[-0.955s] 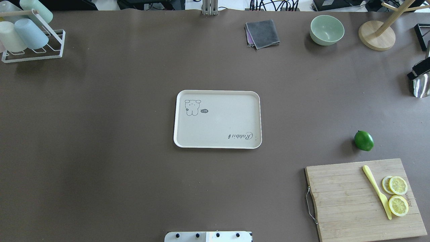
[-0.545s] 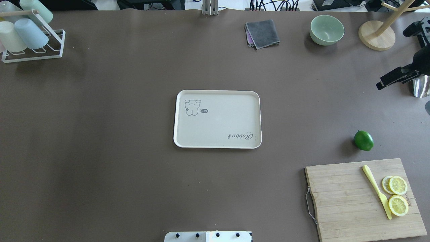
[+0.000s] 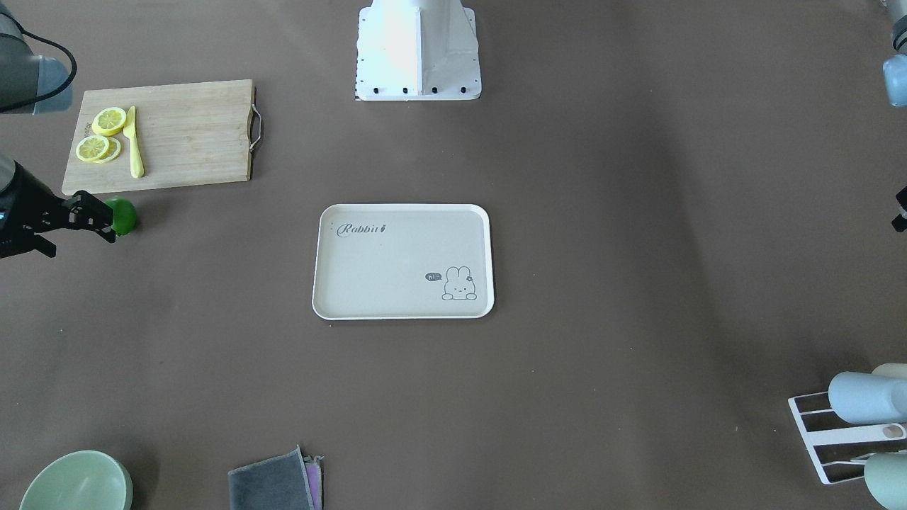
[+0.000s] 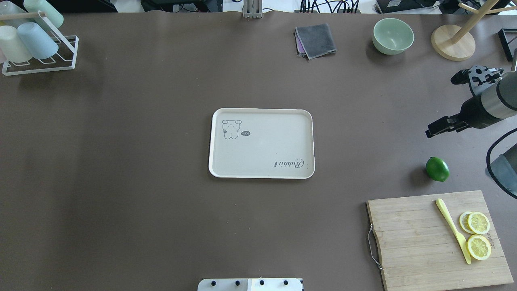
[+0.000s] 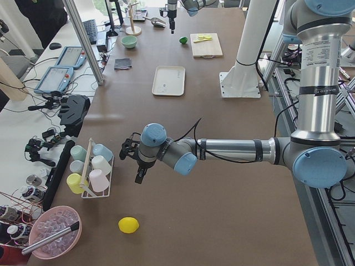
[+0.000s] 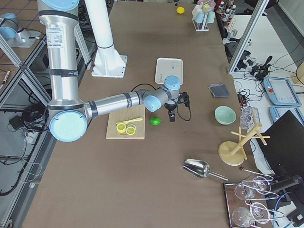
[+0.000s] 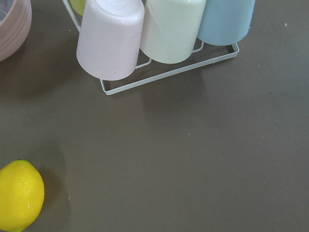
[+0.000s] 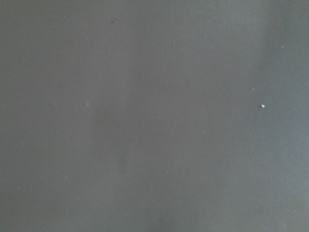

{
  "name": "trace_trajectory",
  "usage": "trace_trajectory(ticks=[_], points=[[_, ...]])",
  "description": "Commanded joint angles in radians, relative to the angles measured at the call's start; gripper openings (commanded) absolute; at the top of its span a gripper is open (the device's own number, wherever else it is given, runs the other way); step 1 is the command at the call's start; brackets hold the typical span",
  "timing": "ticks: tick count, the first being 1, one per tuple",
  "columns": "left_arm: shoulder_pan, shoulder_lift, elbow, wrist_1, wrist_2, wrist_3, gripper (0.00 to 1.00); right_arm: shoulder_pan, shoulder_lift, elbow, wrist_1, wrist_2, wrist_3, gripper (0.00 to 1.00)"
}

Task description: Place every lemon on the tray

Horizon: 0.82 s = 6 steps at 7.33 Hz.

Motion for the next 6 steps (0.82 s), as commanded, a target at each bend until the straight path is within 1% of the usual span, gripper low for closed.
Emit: trace_trajectory(ticks=[1, 2, 4, 5, 6], points=[[-0.029, -0.048, 0.045, 0.008, 0.000, 0.039, 0.98, -0.064, -0.031, -0.001, 0.005, -0.010, 0.033, 1.00], [-0.034, -0.053, 0.050, 0.008, -0.002, 0.039, 0.98, -0.088, -0.045, 0.001, 0.005, -0.010, 0.042, 1.00], [-0.052, -0.088, 0.077, 0.046, -0.005, 0.112, 0.98, -0.110, -0.071, 0.004, 0.007, -0.011, 0.042, 1.00], [-0.061, -0.093, 0.080, 0.052, -0.003, 0.119, 0.98, -0.124, -0.079, 0.005, 0.007, -0.011, 0.041, 1.00], [-0.067, -0.099, 0.082, 0.058, -0.003, 0.134, 0.98, -0.133, -0.097, 0.007, 0.032, -0.011, 0.042, 0.99]])
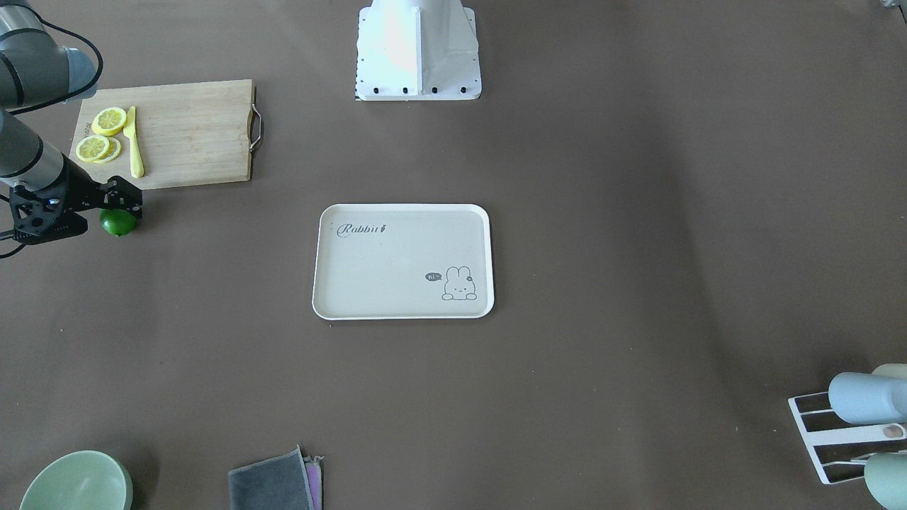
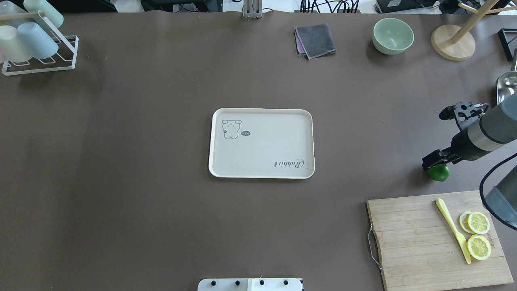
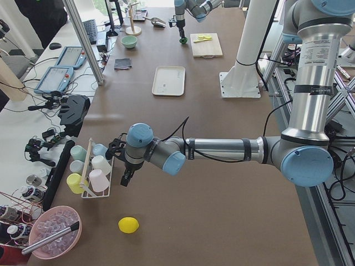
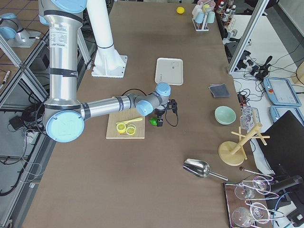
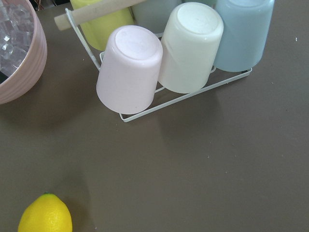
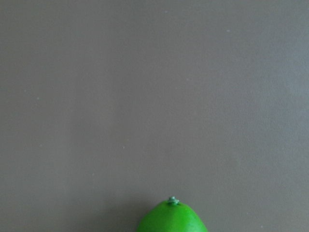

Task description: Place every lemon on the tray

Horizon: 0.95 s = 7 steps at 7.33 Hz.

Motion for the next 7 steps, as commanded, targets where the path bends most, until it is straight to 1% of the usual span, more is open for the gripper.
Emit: trace_trajectory(ticks=[1, 2, 3, 4, 5, 6, 7], points=[[-0.017, -0.013, 0.011, 0.010, -0.003, 0.021, 0.98, -0.020, -0.046, 0.001, 0.052, -0.003, 0.001, 0.75], [-0.031, -0.029, 0.024, 0.013, -0.006, 0.024, 0.98, -0.021, -0.053, 0.002, 0.061, -0.003, -0.001, 0.05], [-0.051, -0.051, 0.047, 0.040, -0.006, 0.083, 0.98, -0.021, -0.045, 0.004, 0.063, -0.001, -0.007, 0.00], [-0.080, -0.083, 0.075, 0.088, -0.004, 0.150, 0.98, -0.021, -0.044, 0.013, 0.063, 0.003, 0.002, 0.00], [-0.092, -0.094, 0.101, 0.100, -0.001, 0.225, 0.98, -0.012, -0.042, 0.037, 0.061, 0.017, 0.002, 0.00], [-0.094, -0.094, 0.129, 0.094, -0.001, 0.272, 0.98, 0.011, -0.037, 0.054, 0.057, 0.041, 0.004, 0.00], [-0.095, -0.094, 0.167, 0.085, -0.001, 0.292, 0.98, 0.044, -0.004, 0.054, 0.051, 0.072, 0.004, 0.00]])
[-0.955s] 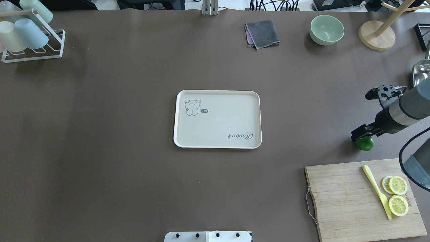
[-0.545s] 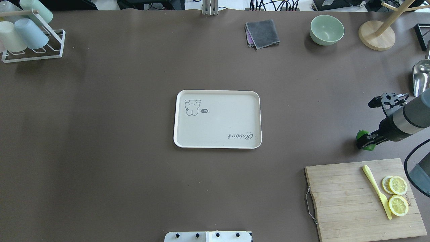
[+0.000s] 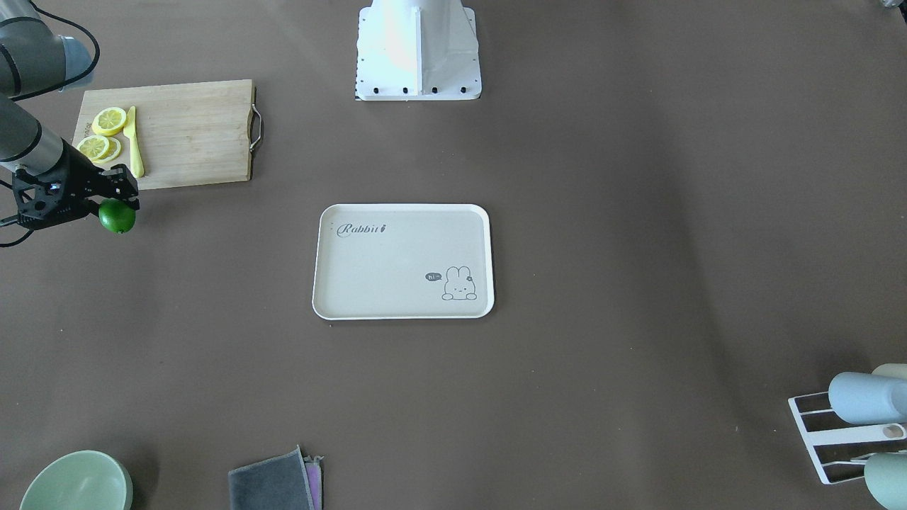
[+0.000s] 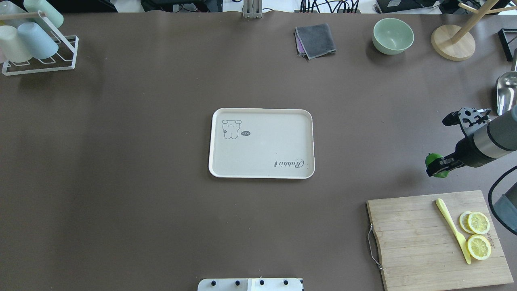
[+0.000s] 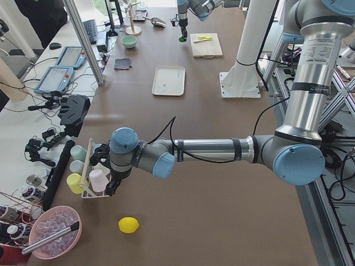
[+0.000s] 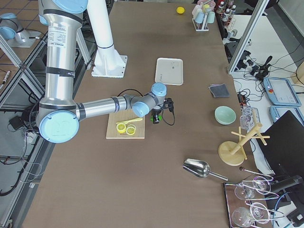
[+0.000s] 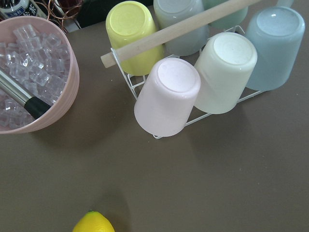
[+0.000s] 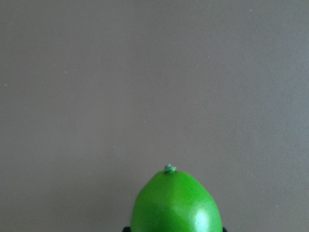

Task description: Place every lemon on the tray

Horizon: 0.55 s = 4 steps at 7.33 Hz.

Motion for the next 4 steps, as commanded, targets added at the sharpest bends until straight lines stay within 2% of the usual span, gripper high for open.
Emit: trace_trajectory(ticks=[1, 3, 4], points=[[-0.005, -0.003, 0.087, -0.051, 0.002, 0.047, 0.98, 0.063, 0.049, 0.010, -0.008, 0.063, 0.001, 0.00], [-0.005, -0.002, 0.194, -0.169, 0.002, 0.055, 0.98, 0.078, 0.109, 0.019, -0.008, 0.084, 0.068, 0.00], [-0.005, 0.000, 0.213, -0.177, 0.002, 0.073, 0.98, 0.078, 0.167, 0.021, -0.010, 0.084, 0.140, 0.00]])
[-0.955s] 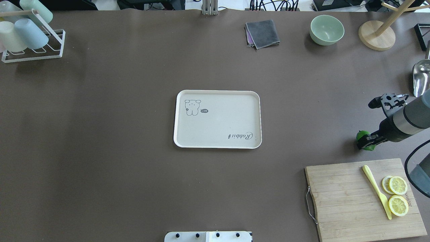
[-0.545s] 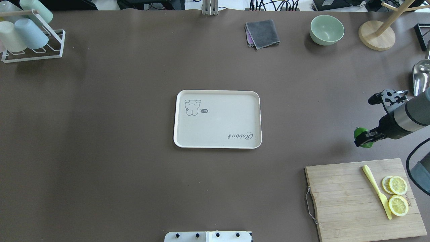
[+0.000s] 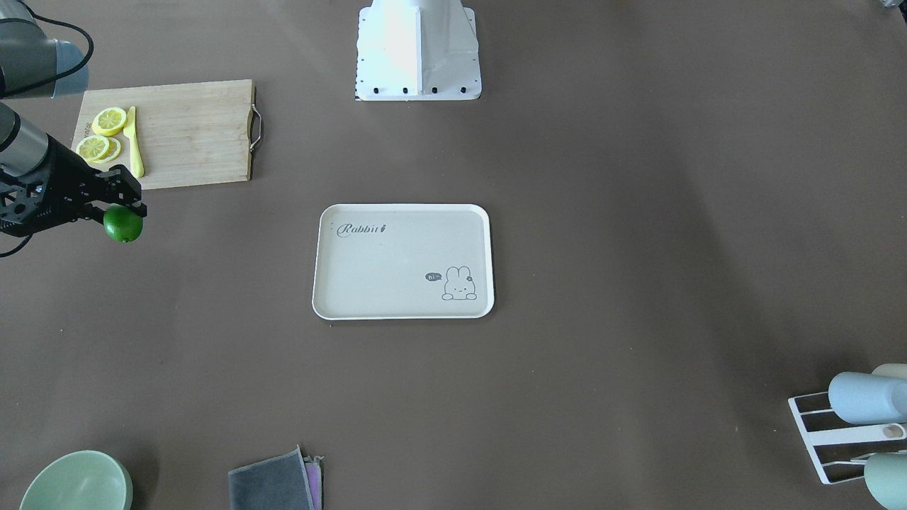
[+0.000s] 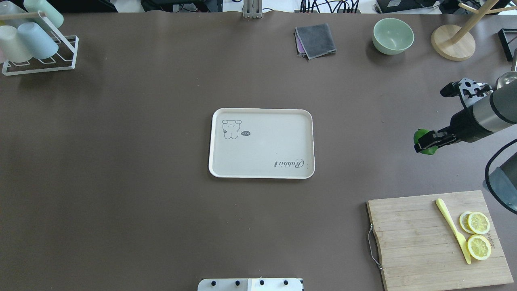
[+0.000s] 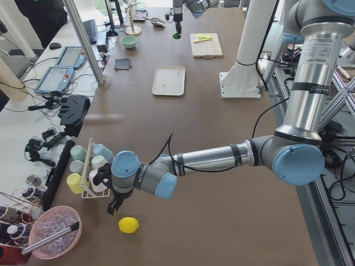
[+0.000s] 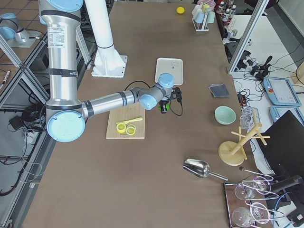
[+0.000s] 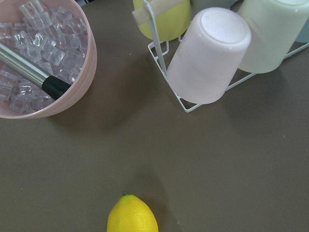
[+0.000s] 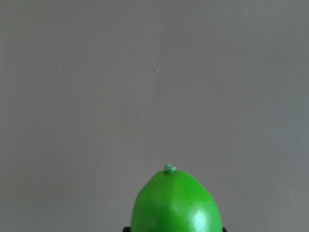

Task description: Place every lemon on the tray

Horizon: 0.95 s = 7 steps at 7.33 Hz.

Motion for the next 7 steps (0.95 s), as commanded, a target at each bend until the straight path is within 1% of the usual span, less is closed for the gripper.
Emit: trace_trajectory(ticks=[1, 2, 3, 4, 5, 7], points=[[0.000, 0.002, 0.061, -0.038, 0.002, 0.018, 0.98, -0.008, 0.125, 0.002, -0.020, 0.005, 0.145, 0.00], [0.000, -0.001, 0.106, -0.076, 0.005, 0.018, 0.98, -0.030, 0.189, 0.004, -0.065, -0.004, 0.188, 0.00], [0.001, -0.003, 0.126, -0.092, 0.023, 0.018, 0.98, -0.044, 0.239, 0.002, -0.105, -0.009, 0.213, 0.00], [0.001, -0.008, 0.178, -0.138, 0.073, 0.017, 0.98, -0.056, 0.283, -0.006, -0.128, -0.021, 0.219, 0.00], [0.001, -0.026, 0.245, -0.182, 0.080, 0.015, 0.98, -0.065, 0.316, -0.007, -0.147, -0.030, 0.243, 0.00], [0.003, -0.072, 0.299, -0.183, 0.080, 0.006, 0.98, -0.076, 0.339, -0.010, -0.149, -0.046, 0.253, 0.00]])
